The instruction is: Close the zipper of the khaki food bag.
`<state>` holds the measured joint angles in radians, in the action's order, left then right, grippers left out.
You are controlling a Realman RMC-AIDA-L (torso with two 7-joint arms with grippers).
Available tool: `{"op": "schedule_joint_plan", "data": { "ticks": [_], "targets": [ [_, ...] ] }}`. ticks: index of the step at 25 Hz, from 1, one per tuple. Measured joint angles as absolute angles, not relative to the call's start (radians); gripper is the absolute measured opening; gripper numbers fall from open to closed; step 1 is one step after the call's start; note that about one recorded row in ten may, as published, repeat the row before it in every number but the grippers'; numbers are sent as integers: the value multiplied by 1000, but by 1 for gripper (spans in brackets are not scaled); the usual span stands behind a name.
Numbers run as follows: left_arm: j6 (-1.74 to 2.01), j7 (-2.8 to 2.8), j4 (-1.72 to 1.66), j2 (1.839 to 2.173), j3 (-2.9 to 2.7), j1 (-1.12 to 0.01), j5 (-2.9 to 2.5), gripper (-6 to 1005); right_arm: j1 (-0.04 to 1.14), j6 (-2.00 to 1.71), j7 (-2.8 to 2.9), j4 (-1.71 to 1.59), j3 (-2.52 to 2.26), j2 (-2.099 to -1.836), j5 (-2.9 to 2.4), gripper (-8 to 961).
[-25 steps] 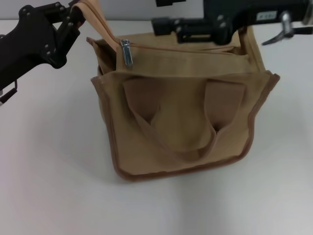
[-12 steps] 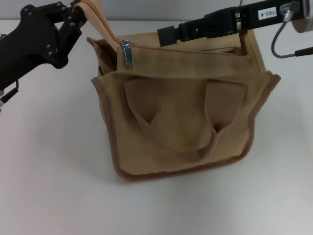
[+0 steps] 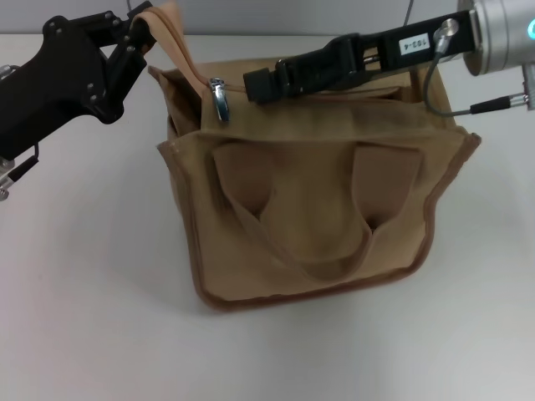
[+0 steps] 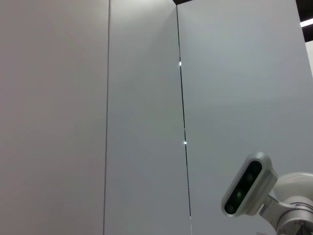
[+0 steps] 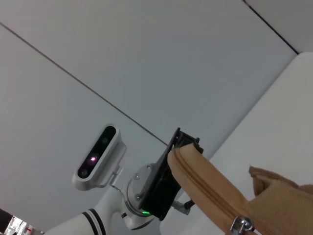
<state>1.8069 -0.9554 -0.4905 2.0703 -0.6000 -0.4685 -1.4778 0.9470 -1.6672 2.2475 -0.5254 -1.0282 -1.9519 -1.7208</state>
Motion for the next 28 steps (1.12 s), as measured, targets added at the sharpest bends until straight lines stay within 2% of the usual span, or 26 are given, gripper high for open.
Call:
{"op": "schedule_joint_plan", "data": {
  "ticks": [8,19,28],
  "targets": [
    [1820,-958,-480,2071,-608,-473,-1483,33,965,-1654,2262,-519,-1041,-1981,-1747,506],
    [1853,-970,-480,2071,-630,-484,-1481,34,977,-1605,2285,-522,-1051,-1989,-1767,506],
    [1848,-986,-478,2074,-688,-497,-1478,34,984,-1595,2287,-526,-1051,-2009,-1774,499]
  ]
}}
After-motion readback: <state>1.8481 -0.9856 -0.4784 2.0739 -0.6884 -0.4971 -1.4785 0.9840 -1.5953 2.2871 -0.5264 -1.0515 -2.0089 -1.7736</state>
